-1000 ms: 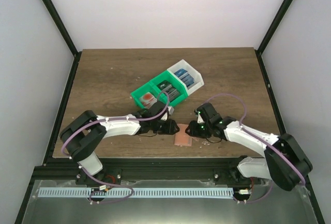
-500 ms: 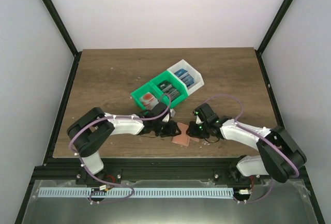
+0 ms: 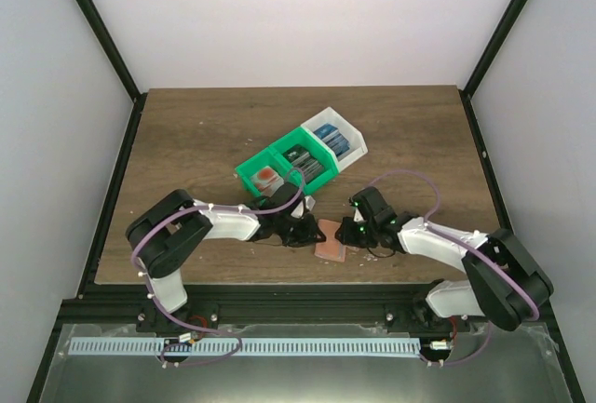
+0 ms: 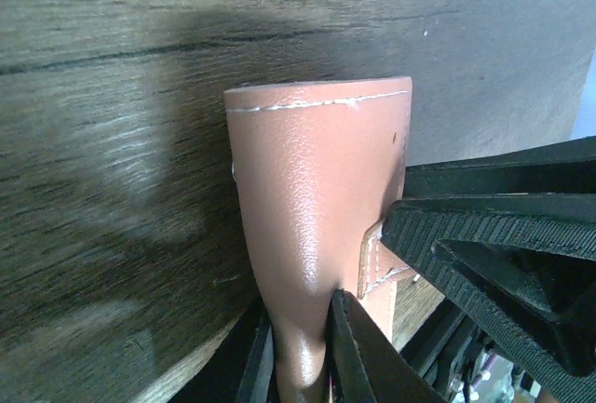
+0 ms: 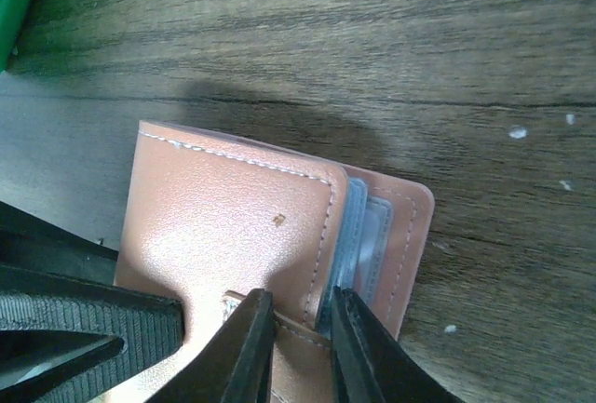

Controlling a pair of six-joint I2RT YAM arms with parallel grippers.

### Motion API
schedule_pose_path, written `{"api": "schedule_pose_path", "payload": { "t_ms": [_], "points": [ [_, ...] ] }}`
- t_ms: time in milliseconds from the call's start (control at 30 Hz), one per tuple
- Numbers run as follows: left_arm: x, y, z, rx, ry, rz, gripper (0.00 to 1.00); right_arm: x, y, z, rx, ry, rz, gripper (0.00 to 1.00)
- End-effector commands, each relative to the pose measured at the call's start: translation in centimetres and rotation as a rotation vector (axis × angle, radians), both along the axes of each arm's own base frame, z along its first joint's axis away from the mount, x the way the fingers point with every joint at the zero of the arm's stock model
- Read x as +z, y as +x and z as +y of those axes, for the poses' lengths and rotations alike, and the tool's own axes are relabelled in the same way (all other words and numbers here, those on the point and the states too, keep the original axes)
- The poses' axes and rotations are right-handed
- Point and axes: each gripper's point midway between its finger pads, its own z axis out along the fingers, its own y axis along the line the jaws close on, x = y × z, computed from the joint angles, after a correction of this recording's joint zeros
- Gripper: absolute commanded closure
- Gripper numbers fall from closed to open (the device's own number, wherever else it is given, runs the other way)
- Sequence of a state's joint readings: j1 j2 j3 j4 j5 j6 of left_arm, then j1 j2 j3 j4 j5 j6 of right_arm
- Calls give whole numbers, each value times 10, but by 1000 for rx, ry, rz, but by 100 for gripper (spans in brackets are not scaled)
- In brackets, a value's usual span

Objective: Put the credit cards into the card holder
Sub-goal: Close the card holder at the center of the board.

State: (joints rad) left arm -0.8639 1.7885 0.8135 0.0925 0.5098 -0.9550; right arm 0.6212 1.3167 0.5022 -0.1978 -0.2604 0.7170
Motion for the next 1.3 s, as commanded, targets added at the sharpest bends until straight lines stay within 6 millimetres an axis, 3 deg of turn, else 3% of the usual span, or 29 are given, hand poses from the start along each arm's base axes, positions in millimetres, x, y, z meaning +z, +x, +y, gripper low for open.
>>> {"api": "schedule_pose_path", "payload": {
  "t_ms": [0,133,333,600,800,867,1000,1133,1267],
  "points": [
    [2,-8,-10,-38,-40,-25,99,-6,-12,-5,-2,-20,29,79],
    [18,-2,-9,-79,-54,-145,100,24,1,-3,-30,15,-47,70],
    [54,6,-8,-212,-44,-389,100,94,18,-4,-54,100,-218,52],
    [154,-2,-12,-414,-176,-753,100,199,17,3,164,209,-562,34],
    [210,2,2,-503,-134,-1020,100,309,1,18,365,317,-913,22],
    [238,4,5,-511,-142,-1131,100,335,-7,25,445,353,-1003,19],
    [279,0,11,-551,-159,-1313,100,363,-4,35,519,360,-1099,18],
    [298,-5,20,-598,-145,-1410,100,372,3,38,580,281,-1156,17],
    [302,-9,29,-641,-121,-1456,100,371,-13,39,708,248,-1200,11]
  ]
}}
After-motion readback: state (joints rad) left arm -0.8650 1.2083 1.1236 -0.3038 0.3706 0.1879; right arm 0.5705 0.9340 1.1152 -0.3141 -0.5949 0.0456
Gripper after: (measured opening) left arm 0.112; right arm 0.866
